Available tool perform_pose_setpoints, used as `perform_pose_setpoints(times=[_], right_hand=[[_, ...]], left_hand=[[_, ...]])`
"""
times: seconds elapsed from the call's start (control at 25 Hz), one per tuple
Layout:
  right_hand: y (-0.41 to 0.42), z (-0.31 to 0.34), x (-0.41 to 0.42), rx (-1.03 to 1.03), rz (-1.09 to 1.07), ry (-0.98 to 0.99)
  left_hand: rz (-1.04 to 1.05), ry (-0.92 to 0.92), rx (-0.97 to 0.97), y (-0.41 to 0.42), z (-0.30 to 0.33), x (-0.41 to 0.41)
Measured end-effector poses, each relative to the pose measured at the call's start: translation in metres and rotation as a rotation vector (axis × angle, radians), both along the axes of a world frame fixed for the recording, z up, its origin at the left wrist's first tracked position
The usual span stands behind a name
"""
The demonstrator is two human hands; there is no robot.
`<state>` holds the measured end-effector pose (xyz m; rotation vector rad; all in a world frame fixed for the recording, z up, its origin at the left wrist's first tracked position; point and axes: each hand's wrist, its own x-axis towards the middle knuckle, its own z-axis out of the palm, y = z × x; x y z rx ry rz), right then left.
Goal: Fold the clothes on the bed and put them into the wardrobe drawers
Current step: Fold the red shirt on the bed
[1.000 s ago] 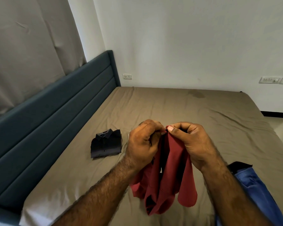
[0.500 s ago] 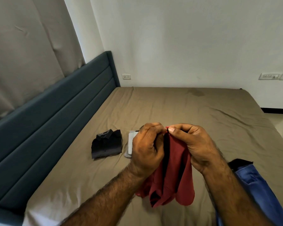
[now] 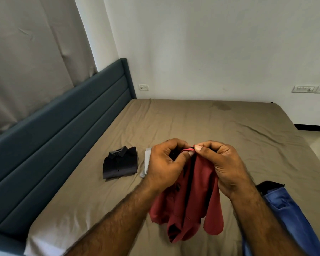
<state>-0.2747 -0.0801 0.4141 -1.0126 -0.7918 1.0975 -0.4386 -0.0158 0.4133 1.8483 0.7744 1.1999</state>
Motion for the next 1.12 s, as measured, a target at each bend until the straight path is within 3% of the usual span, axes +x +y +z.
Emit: perform_pose_setpoints(times=[0.16, 0.28, 0.36, 0.6, 0.8, 0.96, 1.12], right_hand=[[0.009, -0.016, 0.004, -0.18, -0.015, -0.016], [0.016, -0.027, 0.003, -0.332, -0.059, -0.072], [0.021, -0.037, -0.001, -0.39, -0.088, -0.052], [0.042, -0.045, -0.045, -0.338, -0.052, -0.112], [0.067, -0.04, -0.068, -0.261, -0.057, -0.208], [0.083, -0.043, -0.09, -0.269, -0.155, -0.332], [0.103, -0.049, -0.118, -0.221, -0.324, -0.651]], left_hand=[[-0.163, 0.0, -0.56, 0.005, 0.003, -0.008], [-0.072, -0.096, -0.997, 0.013, -0.006, -0.015], [-0.022, -0.139, -1.151, 0.016, -0.015, -0.016], [0.029, -0.154, -0.95, 0.014, -0.015, -0.008], [-0.06, -0.237, -0.982, 0.047, -0.021, -0.04], [-0.124, -0.201, -0.866, 0.066, -0.028, -0.061], [-0.193, -0.064, -0.675, 0.091, -0.044, -0.08]])
